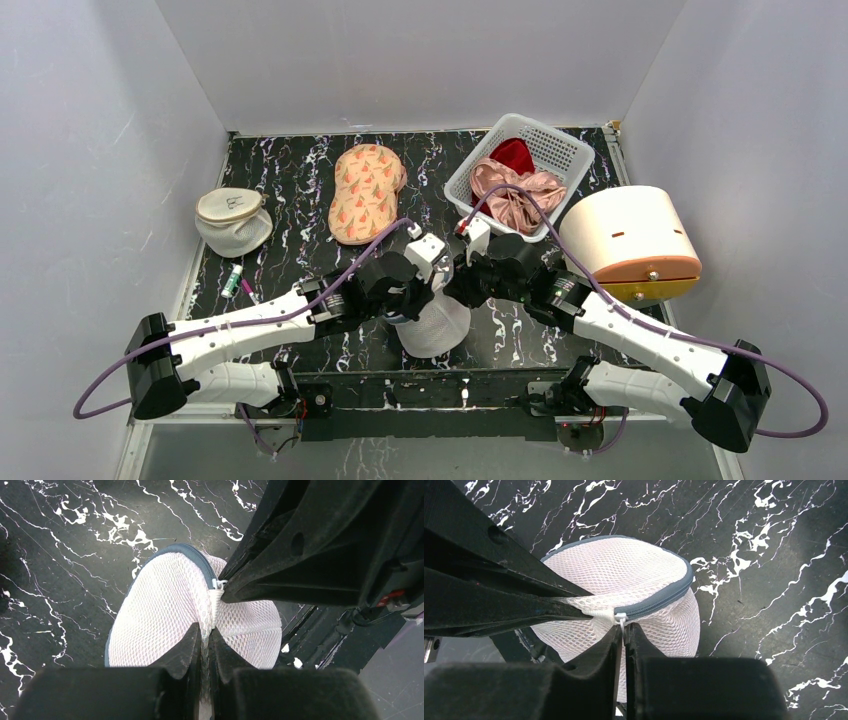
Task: Unzip the laundry bag and remove the bra
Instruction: Unzip the laundry bag at the center of the board.
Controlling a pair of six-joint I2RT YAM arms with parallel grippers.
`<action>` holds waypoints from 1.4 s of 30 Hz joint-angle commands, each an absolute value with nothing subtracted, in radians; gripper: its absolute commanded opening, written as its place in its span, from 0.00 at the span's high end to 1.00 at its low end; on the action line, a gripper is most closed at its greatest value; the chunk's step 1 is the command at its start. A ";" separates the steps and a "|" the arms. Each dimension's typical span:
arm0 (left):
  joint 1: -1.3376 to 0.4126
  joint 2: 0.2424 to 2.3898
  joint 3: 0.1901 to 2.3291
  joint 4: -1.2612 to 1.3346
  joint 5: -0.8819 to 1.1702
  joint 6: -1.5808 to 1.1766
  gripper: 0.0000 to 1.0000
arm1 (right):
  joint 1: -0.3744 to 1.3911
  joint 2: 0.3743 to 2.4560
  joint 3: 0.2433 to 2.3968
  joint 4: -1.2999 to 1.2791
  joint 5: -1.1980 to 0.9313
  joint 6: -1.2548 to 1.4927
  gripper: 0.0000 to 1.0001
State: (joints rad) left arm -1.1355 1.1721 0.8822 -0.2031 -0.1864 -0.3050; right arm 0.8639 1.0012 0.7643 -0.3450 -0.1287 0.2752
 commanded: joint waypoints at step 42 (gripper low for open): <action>-1.138 1.069 0.865 -0.170 -0.106 -0.275 0.28 | 0.844 1.054 0.835 -0.279 -0.122 0.395 1.00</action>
